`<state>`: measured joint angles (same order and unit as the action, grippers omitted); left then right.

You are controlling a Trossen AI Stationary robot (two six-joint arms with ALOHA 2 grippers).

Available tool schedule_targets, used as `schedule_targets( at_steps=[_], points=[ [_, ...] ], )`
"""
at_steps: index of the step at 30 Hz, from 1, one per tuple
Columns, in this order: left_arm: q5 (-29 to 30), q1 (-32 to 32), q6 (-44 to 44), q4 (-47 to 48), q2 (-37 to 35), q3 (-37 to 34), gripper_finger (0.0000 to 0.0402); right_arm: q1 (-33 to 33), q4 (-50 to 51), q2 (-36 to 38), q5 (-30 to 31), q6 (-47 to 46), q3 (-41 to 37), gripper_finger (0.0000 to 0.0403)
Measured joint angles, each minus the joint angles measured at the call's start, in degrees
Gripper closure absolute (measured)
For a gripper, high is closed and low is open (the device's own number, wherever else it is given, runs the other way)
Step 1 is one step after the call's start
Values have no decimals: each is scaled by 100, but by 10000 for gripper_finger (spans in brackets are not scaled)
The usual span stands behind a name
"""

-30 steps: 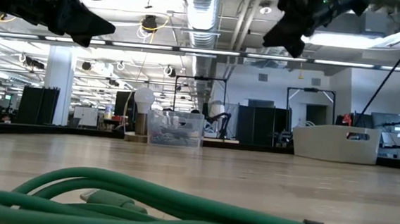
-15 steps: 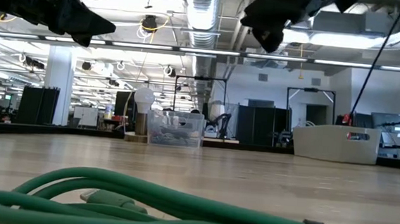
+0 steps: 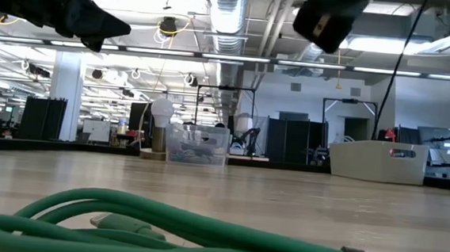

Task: Pick & Place USB Port
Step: Put the green charger cable into the white bin

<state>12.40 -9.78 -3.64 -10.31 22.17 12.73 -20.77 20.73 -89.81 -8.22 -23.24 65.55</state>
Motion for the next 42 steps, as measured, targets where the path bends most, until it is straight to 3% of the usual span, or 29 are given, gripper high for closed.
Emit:
schedule_targets(
  at_steps=[6, 11, 14, 22, 29, 35, 42],
  points=[
    [-7, 0, 265, -8, 1, 0, 389, -688, 876, -488, 680, -369, 1059, 398],
    [-43, 0, 267, -10, 2, 0, 389, -1163, 1632, -859, 1621, -822, 1848, 396],
    [-44, 0, 267, -10, 0, 0, 389, -1387, 1834, -1110, 1889, -1217, 2103, 399],
    [-50, -2, 544, -10, 13, 0, 389, -1621, 2030, -1882, 1833, -1931, 2457, 400],
    [-50, -1, 568, -12, 13, 0, 389, -1668, 1992, -2366, 864, -2674, 2774, 396],
    [-52, -2, 701, -6, 62, 0, 389, -1685, 1914, -2753, 366, -3430, 2852, 363],
    [-55, 0, 737, -12, 313, 0, 389, -1755, 1404, -3171, 358, -3531, 2856, 320]
  ],
)
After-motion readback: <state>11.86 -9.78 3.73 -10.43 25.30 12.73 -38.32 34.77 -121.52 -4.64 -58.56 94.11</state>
